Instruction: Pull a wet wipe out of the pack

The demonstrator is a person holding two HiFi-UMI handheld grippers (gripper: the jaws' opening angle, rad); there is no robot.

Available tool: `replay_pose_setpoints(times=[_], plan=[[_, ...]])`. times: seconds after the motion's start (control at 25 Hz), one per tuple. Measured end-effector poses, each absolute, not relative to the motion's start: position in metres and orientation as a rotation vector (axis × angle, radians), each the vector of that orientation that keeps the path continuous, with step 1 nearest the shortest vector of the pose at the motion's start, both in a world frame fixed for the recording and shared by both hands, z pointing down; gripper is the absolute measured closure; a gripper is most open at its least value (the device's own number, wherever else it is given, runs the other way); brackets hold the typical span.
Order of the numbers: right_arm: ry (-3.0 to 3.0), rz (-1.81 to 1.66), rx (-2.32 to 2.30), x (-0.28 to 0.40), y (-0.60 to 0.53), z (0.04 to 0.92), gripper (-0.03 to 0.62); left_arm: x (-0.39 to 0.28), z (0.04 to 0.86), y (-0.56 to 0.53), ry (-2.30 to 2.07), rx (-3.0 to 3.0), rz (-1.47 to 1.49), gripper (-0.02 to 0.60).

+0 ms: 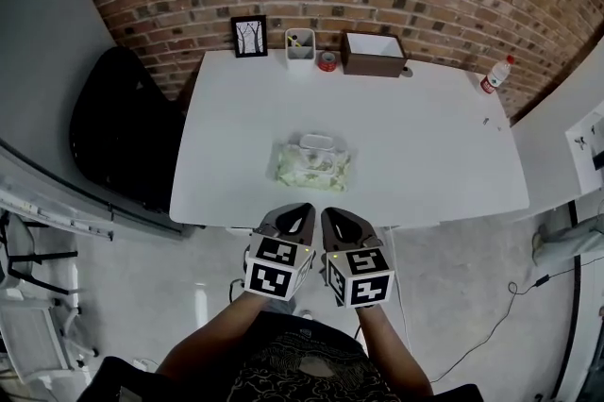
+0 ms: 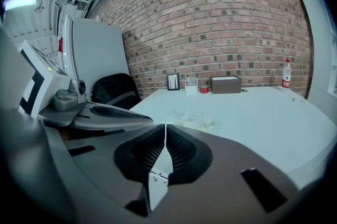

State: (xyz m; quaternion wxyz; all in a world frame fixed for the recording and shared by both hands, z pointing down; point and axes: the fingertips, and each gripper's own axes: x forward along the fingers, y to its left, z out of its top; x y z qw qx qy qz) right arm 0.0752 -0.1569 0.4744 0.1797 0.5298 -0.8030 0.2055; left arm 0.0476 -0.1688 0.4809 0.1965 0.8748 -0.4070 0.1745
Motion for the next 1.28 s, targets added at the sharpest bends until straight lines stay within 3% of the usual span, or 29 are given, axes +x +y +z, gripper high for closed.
replay_pose_setpoints(times=[1.28], plan=[[-2.107,0.665,1.619,0.080,-0.277,0.522,0.564,0.022,0.515,-0.274,-1.107,2.437,0.545,0.569]])
